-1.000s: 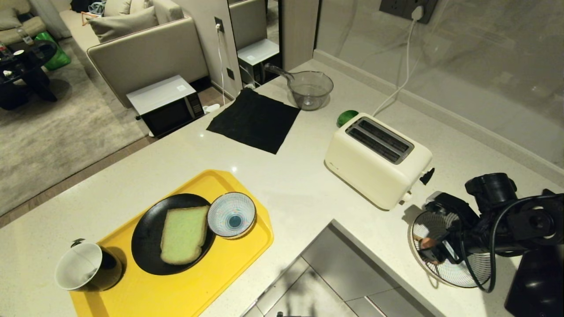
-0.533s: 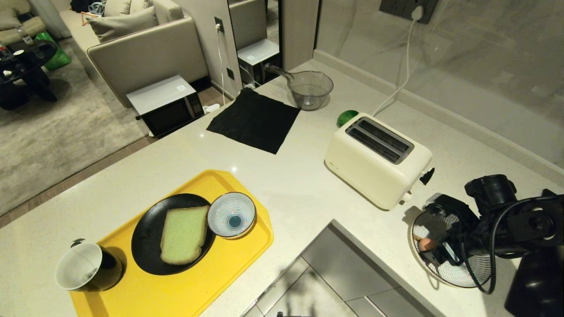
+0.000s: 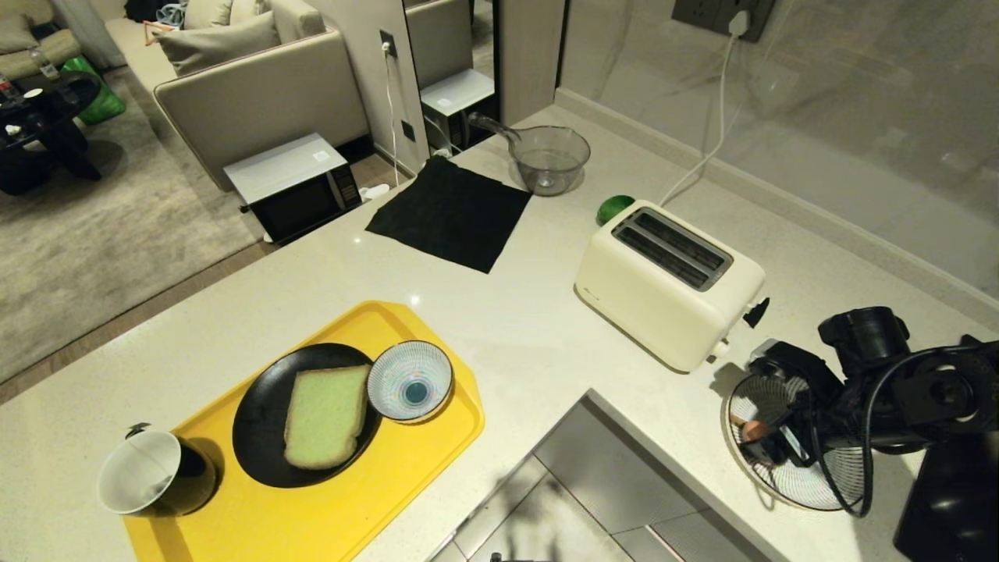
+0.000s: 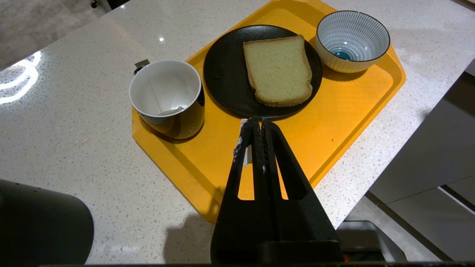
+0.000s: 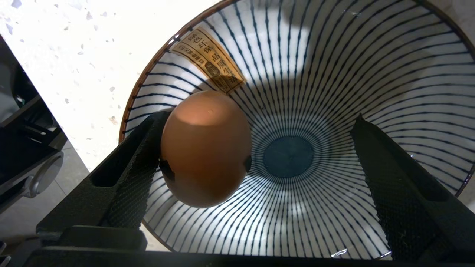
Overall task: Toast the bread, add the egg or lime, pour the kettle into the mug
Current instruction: Pick up the egg
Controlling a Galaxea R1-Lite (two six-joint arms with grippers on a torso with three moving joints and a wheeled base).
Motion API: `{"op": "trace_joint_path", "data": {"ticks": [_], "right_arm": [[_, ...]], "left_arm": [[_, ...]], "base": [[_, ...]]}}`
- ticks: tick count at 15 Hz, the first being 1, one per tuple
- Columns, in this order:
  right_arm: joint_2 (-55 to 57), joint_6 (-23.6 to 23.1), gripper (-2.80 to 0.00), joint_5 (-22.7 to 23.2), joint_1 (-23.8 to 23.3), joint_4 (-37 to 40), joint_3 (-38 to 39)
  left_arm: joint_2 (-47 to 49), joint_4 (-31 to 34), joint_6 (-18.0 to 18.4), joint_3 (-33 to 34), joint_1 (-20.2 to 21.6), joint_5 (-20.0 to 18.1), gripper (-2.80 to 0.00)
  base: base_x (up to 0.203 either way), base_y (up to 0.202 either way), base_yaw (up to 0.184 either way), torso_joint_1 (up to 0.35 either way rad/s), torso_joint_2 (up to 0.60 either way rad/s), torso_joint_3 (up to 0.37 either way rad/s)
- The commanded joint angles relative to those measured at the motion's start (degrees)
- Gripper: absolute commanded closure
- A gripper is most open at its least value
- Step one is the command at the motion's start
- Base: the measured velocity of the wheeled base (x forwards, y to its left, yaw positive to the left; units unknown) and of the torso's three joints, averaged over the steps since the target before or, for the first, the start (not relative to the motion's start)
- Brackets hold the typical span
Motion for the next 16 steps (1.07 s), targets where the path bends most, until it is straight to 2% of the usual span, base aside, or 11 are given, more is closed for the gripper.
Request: {"op": "trace_joint_path", "data": {"ticks": [1,16], "right_arm": [[0.42,-0.19,-2.8,-0.39,0.23,-0.05,-0.36],[1.21,-0.19,-2.8,-1.53,0.49,-0.84,-0.69]], "left_arm": [[-0.04,-0.03,0.01,0.0,0.02,0.0,0.0],[-0.04,-0.03,0.08,0.0,0.02,0.0,0.0]], "base": [[0.0,0.0,0.0,0.0,0.0,0.0],[0.0,0.0,0.0,0.0,0.0,0.0]]}}
